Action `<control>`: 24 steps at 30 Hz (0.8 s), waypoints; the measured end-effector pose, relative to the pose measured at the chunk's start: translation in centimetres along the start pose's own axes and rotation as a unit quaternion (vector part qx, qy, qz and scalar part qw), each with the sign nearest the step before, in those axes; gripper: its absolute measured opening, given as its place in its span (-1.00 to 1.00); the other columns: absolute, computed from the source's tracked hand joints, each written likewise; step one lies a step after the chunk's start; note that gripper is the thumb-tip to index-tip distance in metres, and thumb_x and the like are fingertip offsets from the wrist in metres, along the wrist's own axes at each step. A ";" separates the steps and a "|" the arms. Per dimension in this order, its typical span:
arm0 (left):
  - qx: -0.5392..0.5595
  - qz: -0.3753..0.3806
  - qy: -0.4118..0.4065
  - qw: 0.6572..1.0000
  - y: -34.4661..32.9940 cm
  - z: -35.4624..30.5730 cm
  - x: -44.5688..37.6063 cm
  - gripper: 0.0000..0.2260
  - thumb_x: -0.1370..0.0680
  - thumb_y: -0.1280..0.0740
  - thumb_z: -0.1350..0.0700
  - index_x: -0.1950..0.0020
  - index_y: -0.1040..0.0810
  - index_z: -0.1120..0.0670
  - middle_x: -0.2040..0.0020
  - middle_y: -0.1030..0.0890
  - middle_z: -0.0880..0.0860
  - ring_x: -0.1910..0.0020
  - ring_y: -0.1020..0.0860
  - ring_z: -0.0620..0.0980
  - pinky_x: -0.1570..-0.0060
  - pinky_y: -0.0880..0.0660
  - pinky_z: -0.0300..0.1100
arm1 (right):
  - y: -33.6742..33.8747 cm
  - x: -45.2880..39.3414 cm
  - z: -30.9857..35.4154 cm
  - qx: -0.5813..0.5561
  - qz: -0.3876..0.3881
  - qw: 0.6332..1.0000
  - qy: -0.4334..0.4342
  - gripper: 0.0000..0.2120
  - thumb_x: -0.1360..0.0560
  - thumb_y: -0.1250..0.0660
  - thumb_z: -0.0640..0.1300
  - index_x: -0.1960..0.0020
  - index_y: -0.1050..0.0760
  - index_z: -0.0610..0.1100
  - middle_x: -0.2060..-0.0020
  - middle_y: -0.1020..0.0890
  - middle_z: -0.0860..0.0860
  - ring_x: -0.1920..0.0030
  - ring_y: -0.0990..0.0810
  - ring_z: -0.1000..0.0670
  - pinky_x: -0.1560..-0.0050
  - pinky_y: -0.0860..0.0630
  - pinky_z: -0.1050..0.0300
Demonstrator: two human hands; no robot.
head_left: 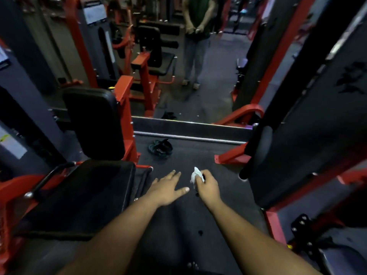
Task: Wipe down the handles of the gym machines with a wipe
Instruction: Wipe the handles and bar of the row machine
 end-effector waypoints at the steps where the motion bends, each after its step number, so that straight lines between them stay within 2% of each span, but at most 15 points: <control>1: -0.002 0.000 -0.015 1.000 -0.1 -1.0 0.4 -0.21 -0.60 -0.10 -0.43 -0.70 0.03 -0.08 -0.71 0.05 -0.02 -0.66 -0.08 0.05 -0.59 -0.03 0.18 | 1.4 1.2 0.3 -0.014 -0.024 1.000 0.006 -0.90 -0.49 -0.26 0.00 0.16 -0.50 0.02 0.31 -0.67 0.02 0.28 -0.64 0.02 0.14 -0.63 -0.11; 4: -0.003 -0.003 -0.065 0.998 -0.3 -4.2 1.5 -0.22 -0.60 -0.10 -0.42 -0.70 0.04 -0.09 -0.70 0.04 -0.05 -0.66 -0.06 0.01 -0.59 -0.02 0.16 | 5.5 4.6 0.7 -0.047 -0.090 0.994 0.035 -0.82 -0.62 -0.27 -0.01 0.14 -0.53 0.02 0.27 -0.70 0.04 0.24 -0.65 0.08 0.11 -0.58 0.06; 6: -0.012 -0.010 -0.095 0.995 -0.3 -6.7 2.1 -0.22 -0.60 -0.10 -0.43 -0.70 0.05 -0.10 -0.70 0.04 -0.06 -0.66 -0.06 -0.02 -0.59 -0.02 0.15 | 8.6 6.3 -0.1 -0.056 -0.138 0.988 0.043 -0.85 -0.64 -0.28 -0.03 0.09 -0.55 0.03 0.22 -0.70 0.15 0.21 -0.65 0.14 0.12 -0.55 0.15; 9: -0.020 -0.028 -0.127 0.991 0.5 -10.5 2.7 -0.22 -0.60 -0.09 -0.43 -0.70 0.06 -0.10 -0.70 0.03 -0.07 -0.66 -0.06 -0.03 -0.59 -0.01 0.14 | 13.6 7.6 -1.4 -0.063 -0.230 0.970 0.043 -0.89 -0.62 -0.32 -0.08 0.06 -0.54 0.09 0.21 -0.67 0.26 0.20 -0.63 0.20 0.13 -0.53 0.14; 12: -0.037 -0.058 -0.156 0.985 1.9 -14.8 3.0 -0.22 -0.60 -0.09 -0.43 -0.70 0.05 -0.10 -0.70 0.00 -0.06 -0.65 -0.10 -0.01 -0.60 -0.04 0.13 | 17.8 8.0 -1.5 -0.061 -0.284 0.955 0.052 -0.84 -0.61 -0.34 -0.10 0.09 -0.50 0.14 0.24 -0.66 0.21 0.23 -0.61 0.21 0.16 -0.52 0.14; 16: -0.045 -0.124 -0.176 0.976 4.4 -20.5 2.6 -0.21 -0.59 -0.08 -0.44 -0.70 0.02 -0.07 -0.70 -0.06 -0.03 -0.64 -0.15 0.01 -0.59 -0.10 0.15 | 22.2 6.6 -1.7 -0.073 -0.298 0.949 0.073 -0.95 -0.59 -0.36 -0.09 0.00 -0.51 0.05 0.18 -0.67 0.09 0.16 -0.62 0.12 0.08 -0.56 0.04; 18: -0.049 -0.161 -0.170 0.971 5.8 -22.9 1.9 -0.18 -0.58 -0.08 -0.46 -0.70 0.00 -0.04 -0.69 -0.09 -0.01 -0.64 -0.16 0.01 -0.57 -0.15 0.16 | 24.0 5.3 -1.3 -0.076 -0.294 0.949 0.084 -0.96 -0.59 -0.36 -0.09 0.00 -0.51 0.03 0.16 -0.67 0.09 0.14 -0.62 0.12 0.07 -0.54 0.09; 21: -0.035 -0.207 -0.141 0.967 7.4 -26.3 0.3 -0.16 -0.57 -0.11 -0.46 -0.69 -0.03 0.01 -0.70 -0.06 0.02 -0.64 -0.16 0.03 -0.53 -0.24 0.12 | 26.2 2.3 -0.9 -0.069 -0.260 0.958 0.100 -0.98 -0.59 -0.37 -0.07 0.01 -0.53 0.03 0.17 -0.67 0.10 0.15 -0.63 0.16 0.11 -0.52 0.15; 24: -0.020 -0.270 -0.109 0.956 9.0 -29.2 -1.2 -0.14 -0.55 -0.13 -0.46 -0.68 -0.08 0.05 -0.68 -0.10 0.06 -0.58 -0.26 0.10 -0.46 -0.35 0.07 | 28.0 -1.0 -0.9 -0.054 -0.216 0.968 0.119 -0.98 -0.58 -0.37 -0.08 0.01 -0.54 0.00 0.21 -0.66 0.10 0.20 -0.61 0.17 0.16 -0.52 0.13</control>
Point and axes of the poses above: each hand's wrist, its own x-axis away from the middle knuckle, its own y-axis out of the back of the hand, z = x × y, the point moved 10 cm from there along -x, towards the middle knuckle
